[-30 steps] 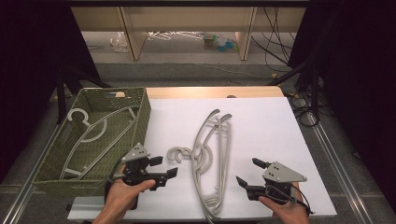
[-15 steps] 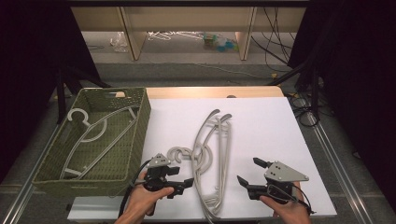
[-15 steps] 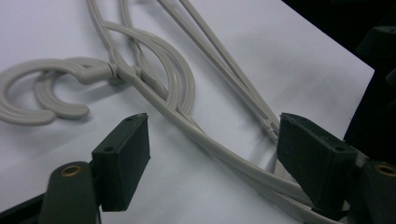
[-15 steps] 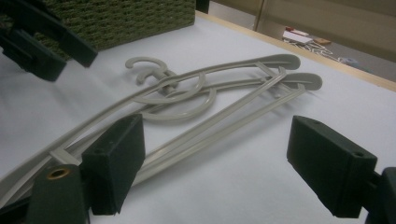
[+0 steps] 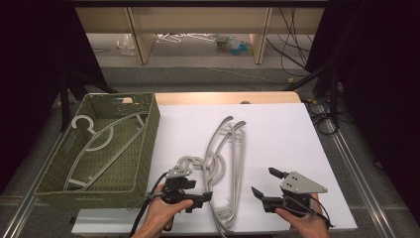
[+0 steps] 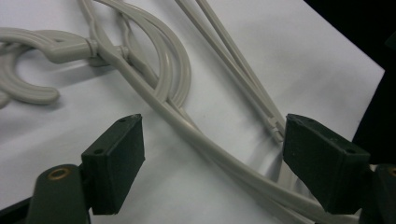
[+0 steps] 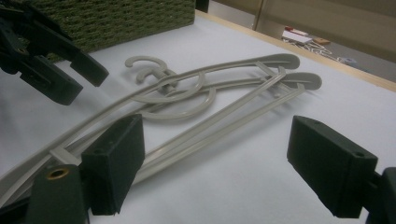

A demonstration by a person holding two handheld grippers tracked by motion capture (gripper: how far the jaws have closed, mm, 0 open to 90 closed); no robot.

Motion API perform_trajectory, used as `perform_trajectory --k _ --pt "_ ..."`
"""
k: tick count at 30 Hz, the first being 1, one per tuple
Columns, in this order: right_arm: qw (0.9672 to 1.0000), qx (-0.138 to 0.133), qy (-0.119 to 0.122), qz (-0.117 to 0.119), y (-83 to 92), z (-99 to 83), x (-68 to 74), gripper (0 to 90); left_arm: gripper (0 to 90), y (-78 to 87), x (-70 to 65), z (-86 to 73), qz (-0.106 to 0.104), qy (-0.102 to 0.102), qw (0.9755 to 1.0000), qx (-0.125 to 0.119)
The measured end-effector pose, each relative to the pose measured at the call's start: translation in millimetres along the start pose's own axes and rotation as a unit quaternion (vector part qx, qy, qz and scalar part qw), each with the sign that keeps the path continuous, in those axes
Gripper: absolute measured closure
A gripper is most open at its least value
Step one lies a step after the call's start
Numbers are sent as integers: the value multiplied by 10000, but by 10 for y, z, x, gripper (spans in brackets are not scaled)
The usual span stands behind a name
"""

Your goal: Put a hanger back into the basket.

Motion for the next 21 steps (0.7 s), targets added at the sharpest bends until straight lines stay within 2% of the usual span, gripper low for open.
perform_trajectory --k 1,4,6,11,14,16,17,20,21 --pt "10000 -21 -6 -15 -3 -1 2 199 211 -17 -3 5 -54 57 10000 -7" --pt "10000 -31 -10 32 -7 2 9 199 230 -81 -17 10 -9 111 9999 79" --pt "10000 -16 69 -39 0 5 1 199 246 -108 -20 6 -22 158 9998 153" --pt "10000 35 39 -7 -3 3 11 199 275 -166 -19 -13 58 156 9994 319" --pt "9999 -18 103 -16 -9 12 14 199 310 -222 -36 -35 163 146 9988 445" --pt "10000 35 62 13 -5 13 30 199 320 -242 -26 -37 219 62 9983 536" --pt "10000 26 60 12 -4 14 31 200 324 -269 -16 -32 327 110 9982 499" --pt "10000 29 67 7 -4 16 28 200 353 -297 27 -20 310 173 9976 600" --pt "10000 27 66 18 -5 18 31 200 365 -332 38 -20 393 151 9973 600"
Point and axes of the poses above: each handheld gripper's, and its own axes: y roughly backward along the jaws, z roughly out of its top, x roughly to its left, the point moved 2 cm from there along -y, roughly forward along the jaws, and after that the axes turned 6 degrees about y, right-handed, at the moved point
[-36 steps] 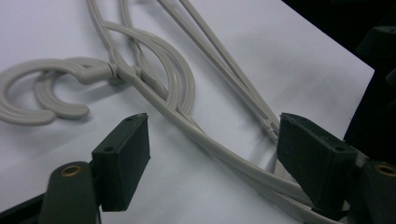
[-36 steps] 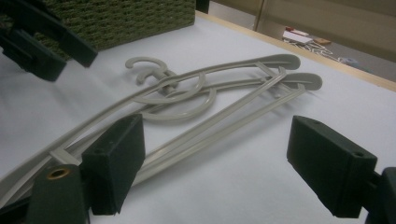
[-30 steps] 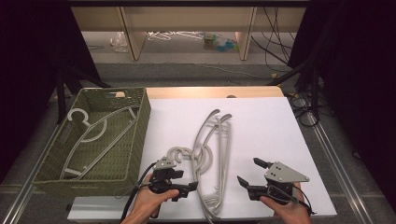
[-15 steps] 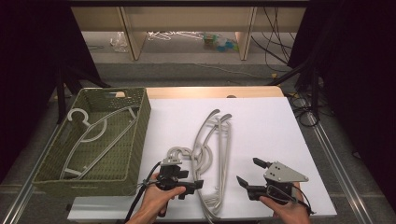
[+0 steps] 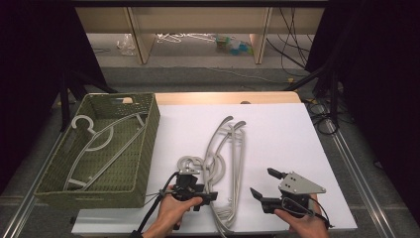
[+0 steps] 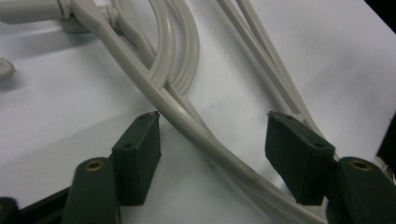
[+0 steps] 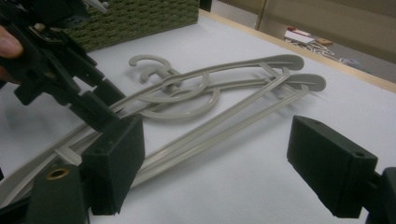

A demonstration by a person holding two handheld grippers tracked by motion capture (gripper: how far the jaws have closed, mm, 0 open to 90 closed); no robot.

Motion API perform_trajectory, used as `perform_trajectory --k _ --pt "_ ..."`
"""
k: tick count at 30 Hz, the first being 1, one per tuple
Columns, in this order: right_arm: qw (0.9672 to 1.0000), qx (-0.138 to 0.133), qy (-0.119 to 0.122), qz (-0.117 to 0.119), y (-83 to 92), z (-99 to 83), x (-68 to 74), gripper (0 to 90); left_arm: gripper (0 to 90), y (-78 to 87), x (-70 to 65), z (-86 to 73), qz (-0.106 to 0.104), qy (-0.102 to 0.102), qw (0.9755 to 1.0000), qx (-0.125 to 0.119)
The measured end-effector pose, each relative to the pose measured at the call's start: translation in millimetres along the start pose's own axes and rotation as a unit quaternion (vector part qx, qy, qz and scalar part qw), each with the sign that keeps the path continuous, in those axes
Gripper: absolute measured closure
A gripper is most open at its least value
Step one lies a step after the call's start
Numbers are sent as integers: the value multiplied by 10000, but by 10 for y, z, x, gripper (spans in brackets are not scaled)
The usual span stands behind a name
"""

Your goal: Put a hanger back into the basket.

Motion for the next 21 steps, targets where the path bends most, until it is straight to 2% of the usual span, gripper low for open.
perform_trajectory --k 4,6,7,8,9,11,12,13,15,16,18,19,21 --pt "10000 -22 29 1 -9 9 16 200 389 -42 11 33 -34 233 9997 -80" --pt "9999 -39 100 -20 -6 14 8 201 455 -67 30 45 -9 423 9988 -247" --pt "10000 -35 91 -13 -5 15 10 201 526 -72 50 47 34 426 9987 -267" --pt "9999 -40 92 -13 -5 16 11 201 554 -72 63 51 15 461 9986 -260" --pt "9999 -43 95 -12 -3 16 11 201 562 -81 54 55 17 589 9977 -336" --pt "9999 -42 94 -15 -4 15 10 202 590 -84 66 49 26 720 9966 -411" --pt "10000 -30 91 -15 -4 14 9 201 608 -85 86 39 16 870 9949 -510" --pt "10000 -23 94 -14 -4 13 10 202 643 -87 98 36 -50 931 9942 -543" --pt "9999 -35 99 -11 -3 15 12 202 657 -80 115 34 -56 903 9946 -510" --pt "9999 -37 102 -11 -2 16 12 202 662 -85 100 30 -35 965 9937 -570" --pt "9999 -29 103 -15 -4 14 11 202 663 -78 107 28 -33 937 9941 -543" --pt "9999 -25 107 -15 -4 13 10 202 666 -76 107 31 -56 1000 9933 -584" --pt "9999 -27 112 -13 -2 14 11 202 670 -56 105 34 1 930 9938 -602"
Point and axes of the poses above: each handheld gripper's, and its own axes: y roughly backward along the jaws, z roughly out of its top, x roughly to its left, the point moved 2 cm from there along -y, roughly forward along the jaws, and after that the axes turned 6 degrees about y, right-handed, at the moved point
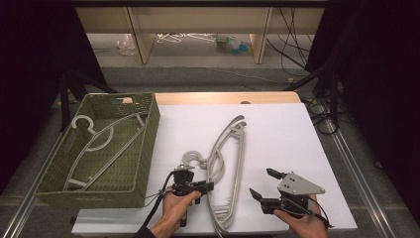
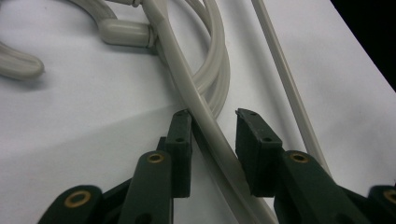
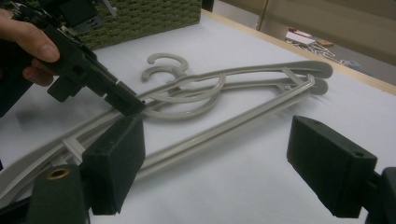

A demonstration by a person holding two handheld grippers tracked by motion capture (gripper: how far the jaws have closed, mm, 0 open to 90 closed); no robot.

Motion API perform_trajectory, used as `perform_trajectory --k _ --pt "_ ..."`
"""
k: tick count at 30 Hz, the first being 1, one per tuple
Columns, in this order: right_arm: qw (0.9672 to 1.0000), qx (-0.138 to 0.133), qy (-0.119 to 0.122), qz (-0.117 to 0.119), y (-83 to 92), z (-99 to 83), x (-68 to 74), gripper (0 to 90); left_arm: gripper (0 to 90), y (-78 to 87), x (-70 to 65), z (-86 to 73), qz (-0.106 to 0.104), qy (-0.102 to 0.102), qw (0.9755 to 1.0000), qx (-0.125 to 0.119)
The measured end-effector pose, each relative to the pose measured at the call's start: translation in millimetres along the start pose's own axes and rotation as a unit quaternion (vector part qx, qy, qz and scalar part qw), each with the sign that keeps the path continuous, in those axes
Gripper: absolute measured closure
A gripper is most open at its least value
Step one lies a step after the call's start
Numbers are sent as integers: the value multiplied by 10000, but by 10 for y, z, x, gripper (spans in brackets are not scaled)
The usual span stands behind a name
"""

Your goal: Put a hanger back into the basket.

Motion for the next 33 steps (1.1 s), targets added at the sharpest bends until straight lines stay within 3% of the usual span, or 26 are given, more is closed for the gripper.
perform_trajectory --k 3,5,13,23,25,27,33 --pt "10000 -6 10 -1 0 0 -1 202 673 8 -13 10 10 -21 10000 -45" --pt "10000 18 -21 29 4 1 6 202 673 33 -23 17 60 -167 9998 -6" --pt "10000 26 -32 46 6 2 8 202 696 92 -81 61 24 -194 9994 -279" --pt "10000 20 -9 36 4 0 5 202 787 113 -206 52 -579 65 9978 -309" --pt "10000 19 -8 38 5 1 6 202 803 96 -271 39 -713 -78 9971 -250" --pt "10000 10 16 23 4 1 4 202 804 80 -314 16 -723 -223 9969 -217" --pt "10000 33 -13 62 6 0 11 202 801 71 -328 28 -728 -133 9970 -231"
Point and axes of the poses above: each handheld gripper's, and its own axes: y roughly backward along the jaws, z roughly out of its top, x roughly to its left, the point moved 2 cm from there along -y, roughly forward along the jaws, and after that the axes turned 6 degrees about y, right-handed, at the moved point
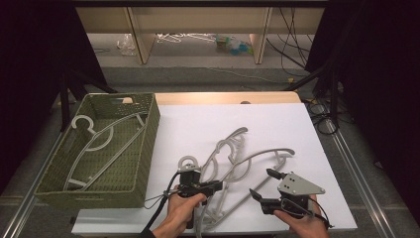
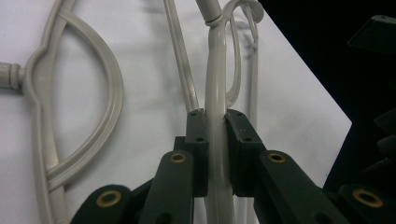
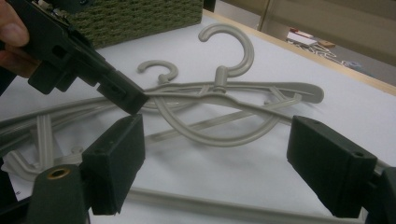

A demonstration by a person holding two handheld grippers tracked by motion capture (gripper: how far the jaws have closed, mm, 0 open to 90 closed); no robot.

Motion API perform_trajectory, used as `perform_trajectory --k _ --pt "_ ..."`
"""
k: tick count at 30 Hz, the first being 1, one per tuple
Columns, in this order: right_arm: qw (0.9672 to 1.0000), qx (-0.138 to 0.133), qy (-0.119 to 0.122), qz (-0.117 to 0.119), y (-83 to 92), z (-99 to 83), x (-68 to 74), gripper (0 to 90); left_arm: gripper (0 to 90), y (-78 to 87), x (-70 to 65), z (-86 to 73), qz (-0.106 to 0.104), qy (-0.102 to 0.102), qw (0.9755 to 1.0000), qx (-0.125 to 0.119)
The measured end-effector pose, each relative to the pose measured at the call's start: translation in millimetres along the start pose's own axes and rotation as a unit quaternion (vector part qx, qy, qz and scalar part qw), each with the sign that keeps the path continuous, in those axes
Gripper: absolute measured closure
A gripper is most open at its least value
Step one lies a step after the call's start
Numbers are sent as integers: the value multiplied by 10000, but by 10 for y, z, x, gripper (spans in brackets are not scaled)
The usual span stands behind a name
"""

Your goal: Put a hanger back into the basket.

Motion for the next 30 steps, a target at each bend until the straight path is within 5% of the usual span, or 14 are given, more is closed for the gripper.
perform_trajectory --k 6,17,20,30 --pt "10000 -25 -27 11 3 2 -2 201 802 59 -25 93 -157 80 9997 -171" --pt "10000 -26 -69 18 2 -3 -3 201 801 363 48 390 -130 218 9968 -753" --pt "10000 -22 -71 26 2 -4 -5 201 801 461 26 477 -124 105 9962 -859" --pt "9999 -98 -55 -50 -9 -11 -20 200 802 897 -3 886 -301 256 9898 -1371"
Point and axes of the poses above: each handheld gripper's, and its own axes: y roughly backward along the jaws, z roughly out of its top, x roughly to its left, the point moved 2 cm from there along -y, roughly forward along the jaws, and after that the axes turned 6 degrees about y, right-handed, at the moved point
